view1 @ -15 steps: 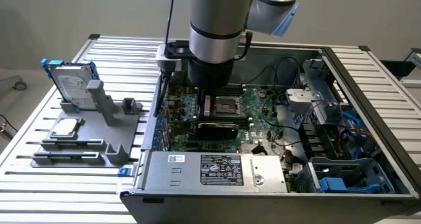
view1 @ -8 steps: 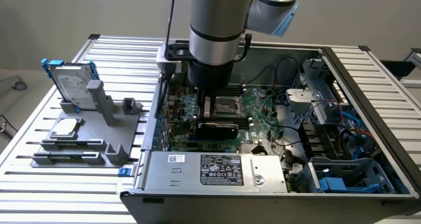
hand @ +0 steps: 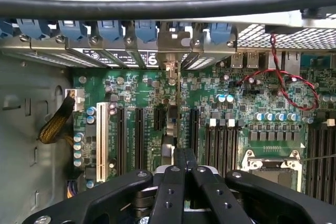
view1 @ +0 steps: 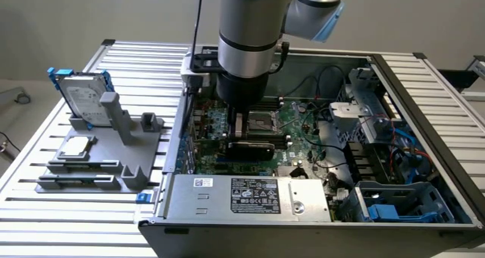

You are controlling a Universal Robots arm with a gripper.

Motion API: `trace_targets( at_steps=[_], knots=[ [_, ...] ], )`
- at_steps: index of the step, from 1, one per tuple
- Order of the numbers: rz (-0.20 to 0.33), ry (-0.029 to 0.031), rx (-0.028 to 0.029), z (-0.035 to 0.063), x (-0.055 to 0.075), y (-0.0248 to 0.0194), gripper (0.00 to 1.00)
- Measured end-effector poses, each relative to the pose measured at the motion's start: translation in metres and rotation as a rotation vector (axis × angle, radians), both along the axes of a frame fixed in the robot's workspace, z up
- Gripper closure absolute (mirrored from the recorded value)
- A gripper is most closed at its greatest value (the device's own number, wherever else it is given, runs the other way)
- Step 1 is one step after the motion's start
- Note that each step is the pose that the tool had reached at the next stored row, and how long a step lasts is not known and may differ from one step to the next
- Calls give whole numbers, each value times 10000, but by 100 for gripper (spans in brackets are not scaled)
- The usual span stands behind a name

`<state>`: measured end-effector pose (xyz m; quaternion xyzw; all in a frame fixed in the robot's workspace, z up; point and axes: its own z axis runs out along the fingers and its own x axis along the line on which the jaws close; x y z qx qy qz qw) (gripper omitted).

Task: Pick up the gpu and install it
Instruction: 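Press down on the gpu until it lock into place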

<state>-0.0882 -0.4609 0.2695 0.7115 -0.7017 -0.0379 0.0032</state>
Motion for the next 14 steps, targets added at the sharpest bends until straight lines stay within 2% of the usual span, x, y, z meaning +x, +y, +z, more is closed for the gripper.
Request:
trace_targets(
  at_steps=[8, 10, 12, 14],
  knots=[
    [29, -16, -1, -40, 0, 3, 89],
    [27, -32, 28, -6, 0, 5, 89],
    [29, -20, 6, 75, -5, 4, 89],
    [29, -20, 7, 118, -27, 4, 89]
  ],
)
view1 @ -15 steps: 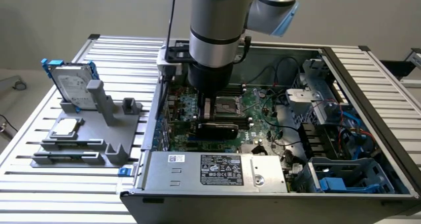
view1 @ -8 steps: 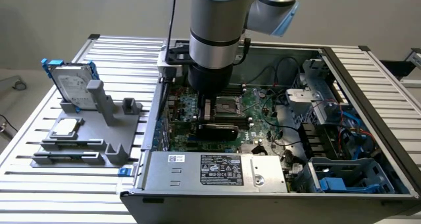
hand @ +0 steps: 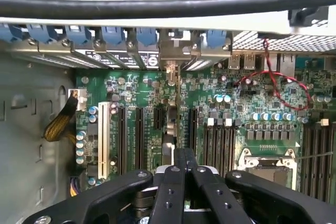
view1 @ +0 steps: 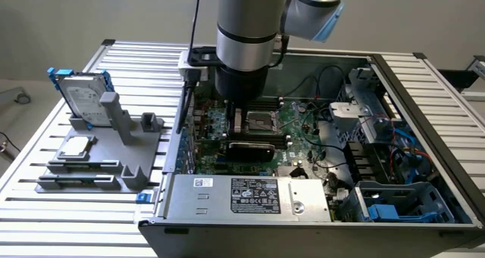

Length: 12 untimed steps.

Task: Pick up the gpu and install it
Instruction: 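Press down on the gpu until it lock into place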

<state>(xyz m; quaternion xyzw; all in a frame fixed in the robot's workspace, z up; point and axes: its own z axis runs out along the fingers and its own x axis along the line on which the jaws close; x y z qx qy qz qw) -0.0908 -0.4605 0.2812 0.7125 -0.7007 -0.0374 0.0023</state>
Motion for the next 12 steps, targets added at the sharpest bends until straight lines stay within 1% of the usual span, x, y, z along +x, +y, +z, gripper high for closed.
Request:
trace_targets(
  at_steps=[2, 7, 10, 11, 12],
  knots=[
    [1, -1, 1, 12, -42, -2, 89],
    [24, -8, -2, 13, -218, -17, 89],
    [25, -3, -3, 18, -277, -18, 89],
    [26, 27, -2, 21, -281, -18, 89],
    [27, 70, -2, 23, -284, -18, 89]
  ],
)
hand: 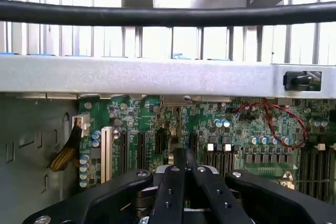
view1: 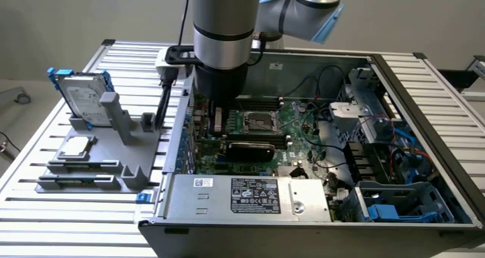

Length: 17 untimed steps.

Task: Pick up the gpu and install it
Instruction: 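Press down on the gpu until it lock into place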

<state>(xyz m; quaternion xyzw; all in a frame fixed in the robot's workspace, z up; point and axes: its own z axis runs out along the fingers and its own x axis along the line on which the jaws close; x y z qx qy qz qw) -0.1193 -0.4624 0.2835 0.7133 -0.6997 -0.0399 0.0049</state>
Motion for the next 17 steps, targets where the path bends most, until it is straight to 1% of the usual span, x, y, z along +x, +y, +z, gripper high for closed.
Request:
trace_targets(
  at_steps=[3, 5, 8, 9, 14, 16, 17],
  knots=[
    [-2, 152, -12, 1, -12, 0, 89],
    [-1, 259, -35, 2, -20, 0, 89],
    [0, 428, -94, 2, -28, 0, 89],
    [1, 495, -118, 2, -30, 0, 89],
    [16, 791, -232, 4, -31, 0, 89],
    [23, 892, -276, 16, -31, 0, 89],
    [23, 930, -304, 27, -32, 0, 89]
  ],
)
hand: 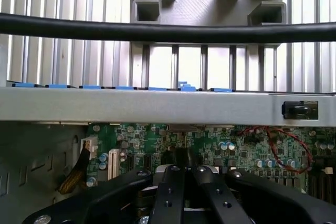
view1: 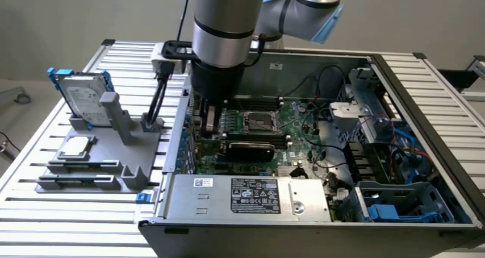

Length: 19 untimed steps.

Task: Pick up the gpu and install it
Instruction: 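Press down on the gpu until it lock into place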

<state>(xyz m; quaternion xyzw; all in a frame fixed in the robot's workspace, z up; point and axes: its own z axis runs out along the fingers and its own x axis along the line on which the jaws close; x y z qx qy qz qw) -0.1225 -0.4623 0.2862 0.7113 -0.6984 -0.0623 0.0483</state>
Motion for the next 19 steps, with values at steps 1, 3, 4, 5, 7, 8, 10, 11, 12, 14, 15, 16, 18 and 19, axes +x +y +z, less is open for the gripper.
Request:
trace_targets(
  at_steps=[1, 3, 4, 5, 7, 8, 10, 11, 12, 14, 15, 16, 18, 19],
  knots=[
    [3, 26, -27, 13, 1, 4, 89],
    [5, 75, -93, 37, 1, 14, 89],
    [5, 95, -135, 47, 1, 18, 89],
    [5, 113, -187, 58, 1, 22, 89],
    [4, 140, -311, 75, 1, 29, 89],
    [3, 153, -387, 78, 1, 32, 89],
    [4, 189, -550, 83, 1, 35, 89],
    [4, 212, -629, 85, 1, 36, 89],
    [6, 246, -689, 86, 2, 37, 89],
    [7, 345, -744, 87, 1, 42, 89],
    [7, 394, -763, 87, 1, 45, 89],
    [9, 444, -777, 88, 1, 49, 89],
    [13, 542, -781, 88, 1, 57, 89],
    [13, 582, -781, 88, 1, 60, 89]
  ],
)
